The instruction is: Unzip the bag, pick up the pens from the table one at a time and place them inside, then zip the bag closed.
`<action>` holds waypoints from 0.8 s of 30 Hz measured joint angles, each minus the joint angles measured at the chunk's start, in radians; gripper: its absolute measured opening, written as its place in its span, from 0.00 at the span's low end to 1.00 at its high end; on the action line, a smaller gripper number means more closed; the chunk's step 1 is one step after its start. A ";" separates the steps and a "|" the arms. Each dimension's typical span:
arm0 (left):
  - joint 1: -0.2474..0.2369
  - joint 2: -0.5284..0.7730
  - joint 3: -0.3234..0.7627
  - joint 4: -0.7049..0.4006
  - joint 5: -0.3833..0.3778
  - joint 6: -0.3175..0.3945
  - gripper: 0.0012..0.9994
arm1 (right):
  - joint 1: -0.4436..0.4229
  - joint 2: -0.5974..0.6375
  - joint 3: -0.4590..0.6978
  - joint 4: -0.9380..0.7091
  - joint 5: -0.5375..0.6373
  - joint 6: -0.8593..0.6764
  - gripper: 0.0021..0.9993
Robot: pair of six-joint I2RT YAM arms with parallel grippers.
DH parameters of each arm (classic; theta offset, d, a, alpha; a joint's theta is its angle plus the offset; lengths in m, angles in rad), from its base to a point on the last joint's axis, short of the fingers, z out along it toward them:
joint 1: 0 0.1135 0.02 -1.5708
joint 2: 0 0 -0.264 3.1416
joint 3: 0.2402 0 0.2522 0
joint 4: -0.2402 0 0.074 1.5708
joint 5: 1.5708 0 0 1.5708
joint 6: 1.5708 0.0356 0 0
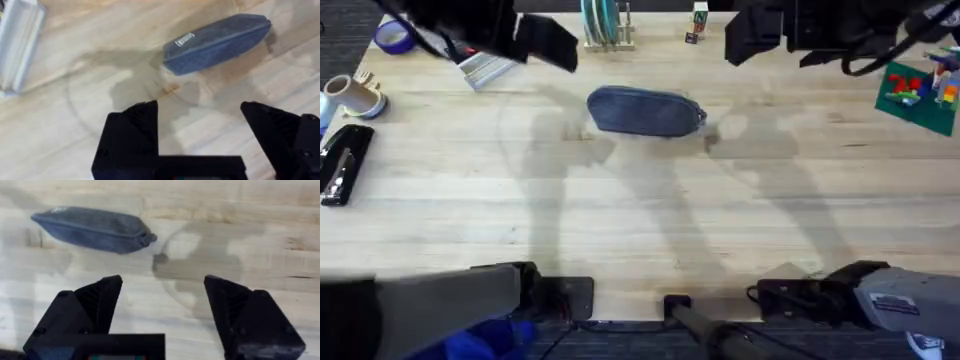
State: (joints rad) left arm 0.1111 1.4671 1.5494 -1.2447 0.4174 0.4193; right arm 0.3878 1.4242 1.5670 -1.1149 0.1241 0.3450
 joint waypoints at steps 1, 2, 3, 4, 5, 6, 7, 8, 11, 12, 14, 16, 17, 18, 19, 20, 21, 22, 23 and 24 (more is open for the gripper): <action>-0.009 -0.028 -0.029 0.007 -0.008 -0.020 1.00 | 0.000 -0.002 0.000 -0.009 -0.009 -0.006 1.00; -0.017 -0.050 -0.051 0.012 -0.019 -0.040 1.00 | 0.000 -0.004 0.000 -0.020 -0.017 -0.010 1.00; -0.027 -0.075 -0.074 0.019 -0.033 -0.065 1.00 | 0.000 -0.005 0.001 -0.033 -0.027 -0.014 1.00; -0.040 -0.098 -0.094 0.022 -0.050 -0.089 1.00 | 0.000 -0.006 0.001 -0.047 -0.038 -0.017 1.00; -0.054 -0.119 -0.109 0.022 -0.068 -0.111 1.00 | 0.000 -0.008 0.001 -0.060 -0.044 -0.018 1.00; -0.072 -0.142 -0.121 0.021 -0.088 -0.134 1.00 | 0.000 -0.011 0.001 -0.073 -0.050 -0.021 1.00; -0.090 -0.160 -0.129 0.019 -0.106 -0.153 1.00 | 0.000 -0.014 0.001 -0.081 -0.053 -0.022 1.00; -0.114 -0.183 -0.137 0.016 -0.124 -0.174 1.00 | 0.000 -0.018 0.001 -0.089 -0.059 -0.025 1.00; -0.180 -0.240 -0.149 -0.003 -0.162 -0.224 1.00 | 0.000 -0.038 0.001 -0.102 -0.082 -0.037 0.99; -0.201 -0.257 -0.150 -0.015 -0.179 -0.240 1.00 | 0.000 -0.048 0.001 -0.106 -0.094 -0.043 1.00; -0.236 -0.285 -0.150 -0.039 -0.202 -0.264 1.00 | 0.000 -0.068 0.001 -0.118 -0.114 -0.057 1.00; -0.258 -0.302 -0.150 -0.055 -0.217 -0.279 1.00 | 0.000 -0.088 0.001 -0.130 -0.126 -0.069 1.00; -0.266 -0.307 -0.150 -0.060 -0.225 -0.285 1.00 | 0.000 -0.096 0.001 -0.135 -0.131 -0.074 1.00; -0.272 -0.310 -0.150 -0.063 -0.230 -0.289 1.00 | 0.000 -0.104 0.001 -0.140 -0.134 -0.081 1.00; -0.275 -0.311 -0.150 -0.065 -0.232 -0.293 1.00 | 0.000 -0.109 0.001 -0.143 -0.137 -0.085 1.00; -0.277 -0.311 -0.151 -0.066 -0.234 -0.296 1.00 | 0.000 -0.113 0.001 -0.147 -0.140 -0.088 1.00; -0.278 -0.310 -0.152 -0.065 -0.236 -0.297 1.00 | 0.000 -0.114 0.001 -0.151 -0.141 -0.090 1.00; -0.278 -0.310 -0.154 -0.065 -0.237 -0.300 1.00 | 0.000 -0.115 0.001 -0.154 -0.143 -0.092 1.00; -0.278 -0.310 -0.154 -0.066 -0.239 -0.300 1.00 | 0.000 -0.115 0.001 -0.156 -0.144 -0.092 1.00; -0.278 -0.310 -0.154 -0.066 -0.240 -0.301 1.00 | 0.000 -0.115 0.001 -0.158 -0.145 -0.093 1.00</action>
State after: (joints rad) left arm -0.1669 1.1575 1.3952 -1.3106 0.1777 0.1182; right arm 0.3878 1.3094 1.5681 -1.2730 -0.0208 0.2523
